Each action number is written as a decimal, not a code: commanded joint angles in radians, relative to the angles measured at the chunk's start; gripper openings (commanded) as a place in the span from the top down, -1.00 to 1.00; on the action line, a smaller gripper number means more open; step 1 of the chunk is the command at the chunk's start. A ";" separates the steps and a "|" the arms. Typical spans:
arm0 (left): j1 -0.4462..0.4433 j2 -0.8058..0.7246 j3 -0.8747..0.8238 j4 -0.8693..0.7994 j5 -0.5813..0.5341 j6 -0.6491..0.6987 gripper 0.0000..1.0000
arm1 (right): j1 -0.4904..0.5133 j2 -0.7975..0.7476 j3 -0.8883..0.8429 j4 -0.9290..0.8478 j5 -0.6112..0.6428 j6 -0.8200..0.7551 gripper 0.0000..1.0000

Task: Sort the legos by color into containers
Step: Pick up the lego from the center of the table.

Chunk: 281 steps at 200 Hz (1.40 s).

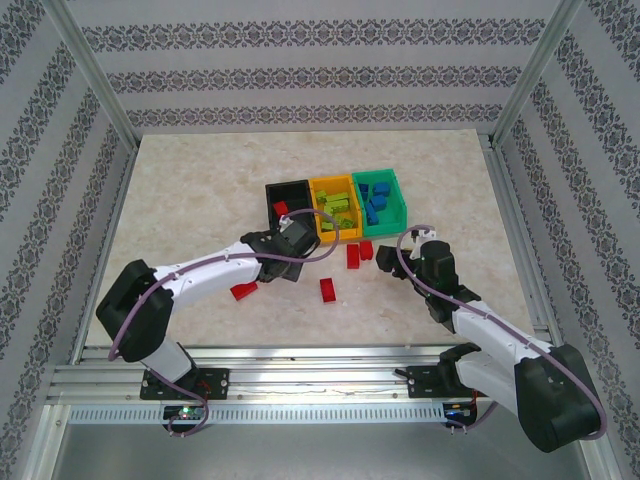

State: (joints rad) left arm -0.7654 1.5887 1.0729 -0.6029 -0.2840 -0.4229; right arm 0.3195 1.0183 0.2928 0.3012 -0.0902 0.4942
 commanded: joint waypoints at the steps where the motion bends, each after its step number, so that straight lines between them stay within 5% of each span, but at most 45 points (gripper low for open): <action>1: 0.053 0.008 0.007 -0.051 0.039 0.105 -0.06 | 0.016 0.007 0.027 0.024 0.015 -0.018 -0.49; 82: 0.153 0.115 0.043 0.014 0.230 0.277 -0.10 | 0.034 0.014 0.035 0.030 0.023 -0.028 -0.48; 133: 0.166 0.224 0.066 0.000 0.194 0.300 -0.09 | 0.041 0.013 0.039 0.026 0.033 -0.035 -0.48; 281: 0.166 0.195 0.020 0.045 0.128 0.244 -0.09 | 0.056 0.042 0.045 0.030 0.036 -0.037 -0.49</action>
State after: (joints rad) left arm -0.6128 1.8099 1.1343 -0.5480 -0.1719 -0.1436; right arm 0.3630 1.0569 0.3134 0.3046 -0.0673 0.4717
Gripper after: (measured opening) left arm 0.565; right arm 0.742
